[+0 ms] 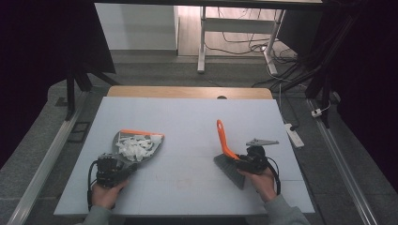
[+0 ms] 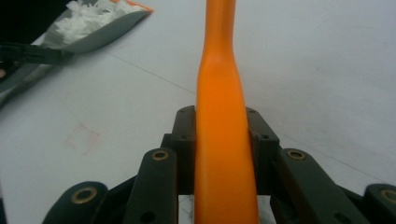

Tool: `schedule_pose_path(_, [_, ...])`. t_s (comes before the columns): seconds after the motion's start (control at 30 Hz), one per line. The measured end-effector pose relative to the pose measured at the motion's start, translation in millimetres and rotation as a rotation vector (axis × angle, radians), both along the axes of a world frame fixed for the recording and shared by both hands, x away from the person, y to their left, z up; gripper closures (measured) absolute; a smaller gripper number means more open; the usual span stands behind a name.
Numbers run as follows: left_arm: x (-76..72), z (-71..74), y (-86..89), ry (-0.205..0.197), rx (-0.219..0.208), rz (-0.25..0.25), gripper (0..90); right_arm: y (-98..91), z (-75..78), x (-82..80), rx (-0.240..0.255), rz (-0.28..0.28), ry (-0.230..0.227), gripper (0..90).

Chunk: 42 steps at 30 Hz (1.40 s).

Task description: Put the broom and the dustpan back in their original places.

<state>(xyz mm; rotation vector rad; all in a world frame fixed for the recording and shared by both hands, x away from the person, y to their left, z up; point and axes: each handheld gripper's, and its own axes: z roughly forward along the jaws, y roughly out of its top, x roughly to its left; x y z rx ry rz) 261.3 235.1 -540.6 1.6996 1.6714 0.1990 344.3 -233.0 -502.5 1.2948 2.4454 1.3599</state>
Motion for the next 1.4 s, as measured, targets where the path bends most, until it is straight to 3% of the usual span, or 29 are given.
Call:
schedule_pose_path(0.1, [-0.4,-0.1,0.9,-0.005,-0.008,-0.008,59.4,0.0,-0.3,1.1,-0.037,-0.001,-0.019,68.0])
schedule_pose_path(0.33, [-0.6,0.6,0.1,-0.017,0.008,-0.028,46.4,-2.7,-1.5,5.2,-0.099,-0.003,-0.056,63.0])
schedule_pose_path(0.6, [-4.6,4.5,1.9,-0.037,0.022,-0.036,30.7,-6.6,-4.9,11.4,-0.138,-0.002,-0.056,57.0])
schedule_pose_path(1.03, [-12.7,13.1,9.0,-0.083,0.039,-0.063,27.2,-5.0,-11.1,16.7,-0.229,-0.02,-0.045,44.8])
schedule_pose_path(1.07, [-13.4,14.2,9.4,-0.091,0.038,-0.068,27.2,-4.5,-11.1,16.6,-0.239,-0.025,-0.053,44.4])
schedule_pose_path(1.1, [-13.8,15.0,9.5,-0.095,0.039,-0.072,27.2,-3.3,-11.1,16.1,-0.28,-0.036,-0.075,44.1])
schedule_pose_path(1.27, [-16.5,21.4,10.2,-0.124,0.044,-0.09,27.2,-4.1,-7.9,14.8,-0.272,-0.044,-0.087,44.3])
schedule_pose_path(1.4, [-18.3,25.8,10.0,-0.143,0.043,-0.105,27.6,-5.4,-1.6,11.6,-0.256,-0.054,-0.129,44.7])
